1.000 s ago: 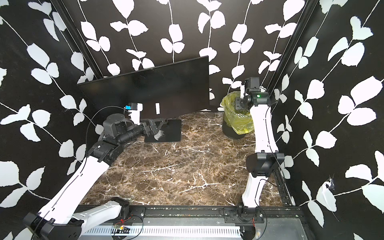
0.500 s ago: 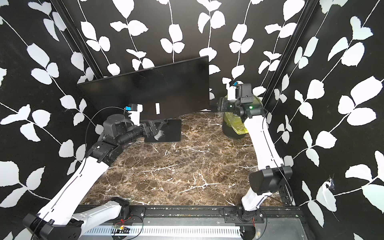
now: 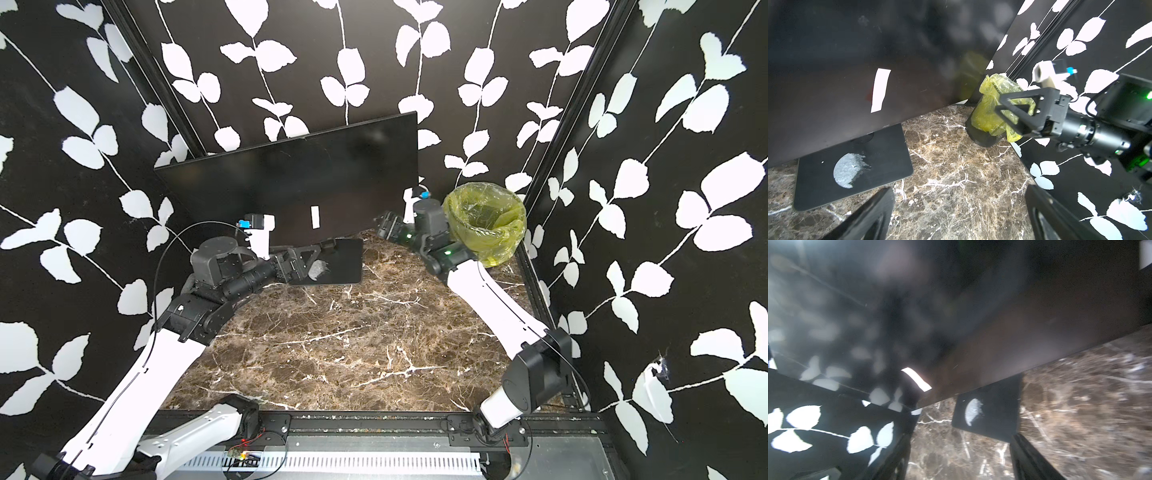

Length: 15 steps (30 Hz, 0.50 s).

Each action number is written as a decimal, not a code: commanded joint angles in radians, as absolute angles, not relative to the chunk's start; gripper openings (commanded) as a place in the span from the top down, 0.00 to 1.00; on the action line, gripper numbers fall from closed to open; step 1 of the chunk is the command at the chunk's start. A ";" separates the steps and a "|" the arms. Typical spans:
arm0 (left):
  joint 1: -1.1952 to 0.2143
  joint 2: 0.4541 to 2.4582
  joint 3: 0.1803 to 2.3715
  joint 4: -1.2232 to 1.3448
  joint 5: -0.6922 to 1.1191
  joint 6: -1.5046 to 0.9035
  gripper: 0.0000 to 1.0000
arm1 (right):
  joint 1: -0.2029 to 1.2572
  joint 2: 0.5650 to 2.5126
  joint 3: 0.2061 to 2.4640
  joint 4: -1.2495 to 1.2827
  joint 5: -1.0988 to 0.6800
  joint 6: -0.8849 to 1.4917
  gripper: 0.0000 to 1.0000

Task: Remove the sticky note from the monitor
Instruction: Tear off the sticky note from the monitor.

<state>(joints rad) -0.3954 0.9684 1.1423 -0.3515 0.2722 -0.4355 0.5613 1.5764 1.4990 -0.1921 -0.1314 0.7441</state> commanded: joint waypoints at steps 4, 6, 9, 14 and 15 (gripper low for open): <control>-0.388 0.919 1.093 -0.359 0.268 -0.449 0.01 | 0.663 1.706 1.558 -0.003 -0.080 0.820 0.23; -0.387 0.911 1.087 -0.365 0.268 -0.449 0.01 | 0.685 1.759 1.610 -0.031 -0.087 0.812 0.23; -0.388 0.902 1.083 -0.375 0.271 -0.451 0.01 | 0.706 1.824 1.675 -0.055 -0.082 0.805 0.23; -0.388 0.887 1.074 -0.382 0.276 -0.461 0.01 | 0.738 1.895 1.694 0.032 -0.021 0.833 0.23; -0.388 0.883 1.074 -0.388 0.274 -0.461 0.01 | 0.741 1.906 1.687 0.065 -0.012 0.854 0.23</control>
